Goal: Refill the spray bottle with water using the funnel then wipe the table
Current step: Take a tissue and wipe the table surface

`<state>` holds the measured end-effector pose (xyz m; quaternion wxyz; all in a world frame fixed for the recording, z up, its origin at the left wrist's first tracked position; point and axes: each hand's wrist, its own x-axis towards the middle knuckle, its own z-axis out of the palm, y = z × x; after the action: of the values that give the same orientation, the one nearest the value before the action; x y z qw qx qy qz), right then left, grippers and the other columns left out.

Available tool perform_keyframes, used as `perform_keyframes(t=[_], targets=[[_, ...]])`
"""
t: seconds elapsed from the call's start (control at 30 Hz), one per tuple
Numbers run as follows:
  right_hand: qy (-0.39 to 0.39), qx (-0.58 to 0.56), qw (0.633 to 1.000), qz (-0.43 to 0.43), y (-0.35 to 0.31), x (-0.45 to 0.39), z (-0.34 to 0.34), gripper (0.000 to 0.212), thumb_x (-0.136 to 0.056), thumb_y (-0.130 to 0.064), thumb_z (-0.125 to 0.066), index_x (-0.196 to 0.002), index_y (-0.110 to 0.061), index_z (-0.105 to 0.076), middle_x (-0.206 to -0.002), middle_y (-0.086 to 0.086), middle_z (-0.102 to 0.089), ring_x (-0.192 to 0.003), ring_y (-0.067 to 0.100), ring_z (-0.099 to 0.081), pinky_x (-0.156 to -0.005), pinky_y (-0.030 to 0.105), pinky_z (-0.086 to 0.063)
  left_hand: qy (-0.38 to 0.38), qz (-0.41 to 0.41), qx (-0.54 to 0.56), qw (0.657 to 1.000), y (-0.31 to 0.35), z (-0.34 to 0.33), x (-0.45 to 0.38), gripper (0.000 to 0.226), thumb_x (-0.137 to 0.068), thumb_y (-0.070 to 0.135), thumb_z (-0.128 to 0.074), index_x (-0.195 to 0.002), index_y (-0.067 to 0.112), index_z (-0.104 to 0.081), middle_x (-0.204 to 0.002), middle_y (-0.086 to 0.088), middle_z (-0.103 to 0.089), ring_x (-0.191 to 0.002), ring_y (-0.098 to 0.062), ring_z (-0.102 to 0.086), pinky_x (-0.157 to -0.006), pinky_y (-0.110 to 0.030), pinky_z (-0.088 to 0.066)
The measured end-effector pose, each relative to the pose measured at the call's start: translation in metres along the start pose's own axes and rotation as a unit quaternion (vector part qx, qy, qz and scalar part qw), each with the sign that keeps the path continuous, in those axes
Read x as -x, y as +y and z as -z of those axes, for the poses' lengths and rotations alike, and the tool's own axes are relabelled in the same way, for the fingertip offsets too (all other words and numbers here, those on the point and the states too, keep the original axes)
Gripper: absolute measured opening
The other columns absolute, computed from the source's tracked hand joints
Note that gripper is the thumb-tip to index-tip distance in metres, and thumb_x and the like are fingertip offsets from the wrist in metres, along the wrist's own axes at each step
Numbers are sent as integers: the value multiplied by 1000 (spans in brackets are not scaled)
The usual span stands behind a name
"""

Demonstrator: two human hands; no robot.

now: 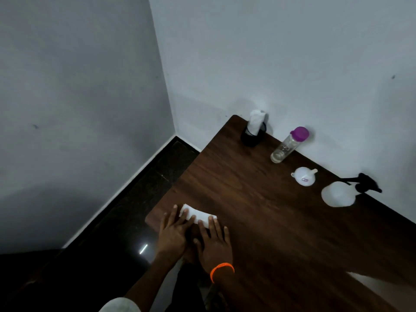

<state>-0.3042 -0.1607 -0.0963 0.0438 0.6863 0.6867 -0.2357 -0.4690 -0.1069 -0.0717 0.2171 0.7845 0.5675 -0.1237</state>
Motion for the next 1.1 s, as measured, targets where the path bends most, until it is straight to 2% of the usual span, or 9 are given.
perform_keyframes(t=[0.2,0.33,0.47,0.53,0.6,0.7,0.83,1.0,1.1], targets=[[27,-21,998,-57,20,-31,13,58,-94,-57,-42,-148,-37,-43,-158,5,-41,-150,20,-28,-115,49,-16,-14,-27,-21,999,18,27,-56,72,-65,70,-52,-129,39,-63,-144,1,-56,-142,-34,-39,-109,-51,-22],[42,-24,995,-82,36,-57,26,60,-94,-58,-42,-151,-39,-35,-158,4,-41,-150,18,-21,-115,48,-13,-18,-53,-51,997,31,45,-96,68,-71,66,-50,-132,38,-61,-145,-1,-55,-142,-36,-39,-111,-52,-27],[50,-25,993,-100,55,-84,40,61,-97,-59,-37,-154,-40,-26,-161,4,-34,-152,21,-22,-116,46,-8,-5,-74,-49,996,44,56,-133,65,-78,58,-54,-140,40,-51,-153,0,-45,-149,-35,-24,-113,-55,-30],[67,-25,992,-104,62,-96,45,59,-100,-59,-30,-155,-40,-21,-164,4,-26,-153,20,-14,-117,45,-3,16,-87,-45,995,51,64,-145,68,-80,62,-46,-144,40,-46,-157,1,-38,-151,-33,-13,-117,-54,-23],[87,-27,989,-114,73,-111,54,59,-100,-60,-25,-156,-41,-19,-166,2,-19,-154,18,-6,-119,45,-1,17,-110,-51,993,61,76,-164,74,-82,66,-32,-152,41,-32,-164,4,-20,-153,-31,0,-121,-51,-12],[84,-33,987,-130,89,-134,68,59,-101,-60,-18,-157,-44,-9,-168,-1,-4,-154,13,10,-122,43,6,18,-113,-53,992,74,92,-193,70,-89,62,-39,-154,41,-23,-166,5,-12,-153,-30,6,-121,-49,-7],[114,-31,980,-159,109,-163,81,58,-101,-59,-22,-156,-43,-16,-168,-1,-13,-155,14,2,-121,44,3,12,-126,-45,991,83,101,-236,66,-92,59,-42,-153,44,-24,-166,7,-13,-154,-29,4,-121,-49,-10],[145,-45,972,-182,133,-185,102,57,-101,-58,-27,-156,-41,-24,-166,4,-20,-155,18,-7,-123,50,-8,32,-154,-37,987,105,106,-278,57,-95,50,-42,-151,45,-31,-165,9,-19,-153,-31,3,-120,-51,-12],[134,-59,970,-193,147,-188,111,58,-102,-57,-27,-157,-40,-20,-167,3,-16,-156,17,-1,-124,49,-4,29,-168,-42,984,121,107,-291,60,-93,47,-45,-151,45,-30,-165,9,-16,-153,-31,4,-119,-54,-10]])
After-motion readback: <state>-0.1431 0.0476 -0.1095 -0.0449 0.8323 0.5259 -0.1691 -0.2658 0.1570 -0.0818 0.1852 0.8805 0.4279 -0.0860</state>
